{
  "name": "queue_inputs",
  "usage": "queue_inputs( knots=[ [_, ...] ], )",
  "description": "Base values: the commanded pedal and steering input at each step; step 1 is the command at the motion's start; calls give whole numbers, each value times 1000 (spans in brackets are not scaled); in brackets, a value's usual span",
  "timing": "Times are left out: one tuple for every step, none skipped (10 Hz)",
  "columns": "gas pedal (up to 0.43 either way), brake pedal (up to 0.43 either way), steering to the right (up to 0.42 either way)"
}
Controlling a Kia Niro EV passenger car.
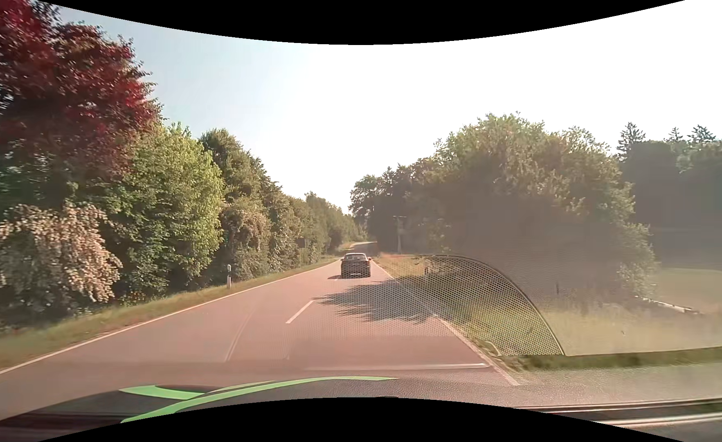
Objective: Follow the waypoints while adhering to traffic rules and regulations
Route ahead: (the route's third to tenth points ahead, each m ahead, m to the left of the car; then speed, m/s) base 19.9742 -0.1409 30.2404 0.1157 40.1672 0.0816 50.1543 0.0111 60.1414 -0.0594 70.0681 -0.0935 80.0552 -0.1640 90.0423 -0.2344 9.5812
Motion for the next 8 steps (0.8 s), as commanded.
queue_inputs(
  knots=[
    [319, 0, 3],
    [319, 0, 3],
    [319, 0, 3],
    [311, 0, 3],
    [280, 0, 3],
    [220, 0, 3],
    [138, 0, 3],
    [20, 0, 3]
  ],
)
